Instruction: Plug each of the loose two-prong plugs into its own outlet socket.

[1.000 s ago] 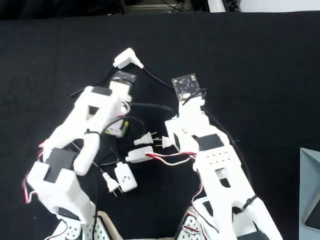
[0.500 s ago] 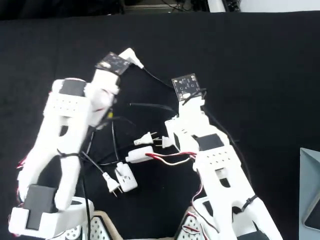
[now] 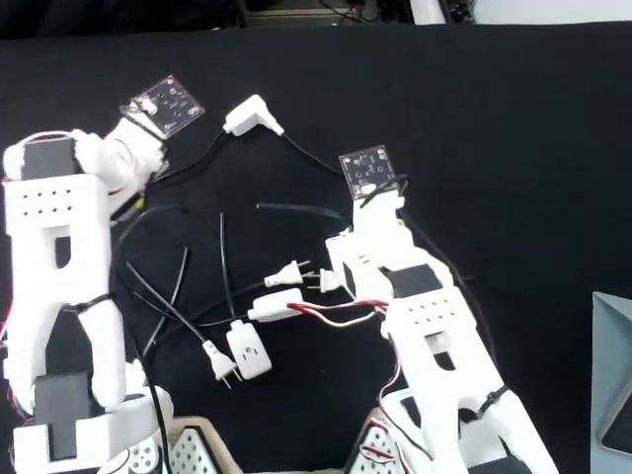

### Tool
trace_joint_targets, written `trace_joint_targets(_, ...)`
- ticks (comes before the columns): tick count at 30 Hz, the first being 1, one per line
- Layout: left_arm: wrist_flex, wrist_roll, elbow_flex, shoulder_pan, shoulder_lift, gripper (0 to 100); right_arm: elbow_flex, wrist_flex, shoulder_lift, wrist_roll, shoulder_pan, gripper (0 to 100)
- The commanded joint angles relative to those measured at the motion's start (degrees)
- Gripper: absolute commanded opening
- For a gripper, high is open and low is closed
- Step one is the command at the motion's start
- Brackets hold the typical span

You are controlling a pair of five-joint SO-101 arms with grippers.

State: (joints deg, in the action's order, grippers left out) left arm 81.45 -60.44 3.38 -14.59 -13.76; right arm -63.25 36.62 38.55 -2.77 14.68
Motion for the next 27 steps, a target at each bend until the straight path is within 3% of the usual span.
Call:
trace_joint_targets(1, -6.24, -7.91, 0.66, -2.59, -2.02, 3, 2.68, -1.14, 0.13, -0.35, -0.44, 1.1)
trace_joint_targets(9, -26.99, -9.85, 23.25, -1.45, -8.53, 6, 2.68, -1.14, 0.13, -0.35, -0.44, 1.1)
trace_joint_targets(13, -34.64, -4.22, 38.64, 3.21, -19.52, 10, 2.68, -1.23, 0.13, -0.35, -0.44, 1.1)
trace_joint_targets(19, -36.04, 1.58, 54.29, 10.33, -31.12, 11, 2.68, -1.23, 0.13, -0.35, -0.44, 1.1)
trace_joint_targets(23, -36.04, 9.41, 57.71, 11.30, -32.09, 22, 2.59, -1.23, 0.13, -0.35, -0.44, 1.1)
trace_joint_targets(27, -32.97, 11.52, 57.63, 11.38, -32.09, 25, 2.59, -1.23, 0.13, -0.35, -0.44, 1.1)
